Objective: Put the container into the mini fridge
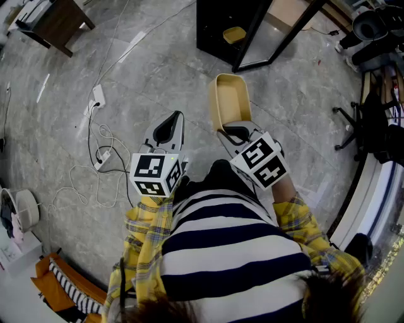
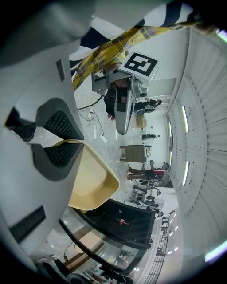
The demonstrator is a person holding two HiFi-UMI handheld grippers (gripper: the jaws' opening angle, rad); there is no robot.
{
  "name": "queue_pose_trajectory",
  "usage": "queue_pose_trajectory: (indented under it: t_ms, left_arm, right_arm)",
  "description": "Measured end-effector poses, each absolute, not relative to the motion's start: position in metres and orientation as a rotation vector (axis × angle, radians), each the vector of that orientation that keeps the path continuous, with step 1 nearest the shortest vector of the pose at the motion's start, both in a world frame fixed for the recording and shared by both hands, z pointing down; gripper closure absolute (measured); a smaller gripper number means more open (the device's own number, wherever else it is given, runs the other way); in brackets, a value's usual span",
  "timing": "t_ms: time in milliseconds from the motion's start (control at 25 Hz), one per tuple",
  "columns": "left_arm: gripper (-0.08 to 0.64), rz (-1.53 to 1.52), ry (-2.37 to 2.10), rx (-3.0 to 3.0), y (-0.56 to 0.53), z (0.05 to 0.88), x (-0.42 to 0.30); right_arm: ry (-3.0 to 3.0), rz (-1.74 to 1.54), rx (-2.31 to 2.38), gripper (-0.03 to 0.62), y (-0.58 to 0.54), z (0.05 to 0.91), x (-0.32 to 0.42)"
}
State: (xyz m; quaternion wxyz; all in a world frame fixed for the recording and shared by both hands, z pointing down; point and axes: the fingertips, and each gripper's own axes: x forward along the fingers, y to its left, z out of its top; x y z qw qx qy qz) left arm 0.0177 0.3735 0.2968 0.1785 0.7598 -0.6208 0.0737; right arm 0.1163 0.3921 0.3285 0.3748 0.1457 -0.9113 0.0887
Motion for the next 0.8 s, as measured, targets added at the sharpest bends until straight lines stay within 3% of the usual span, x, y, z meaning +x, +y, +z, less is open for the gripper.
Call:
queue_pose_trajectory:
  t_ms: [800]
  left_arm:
    - [0.543, 0.2, -1.768, 2.12, 0.379, 0.307, 0.031]
  right_arm:
    - [-2.309, 0.236, 0.314, 0.551, 0.403, 0.342, 0.135]
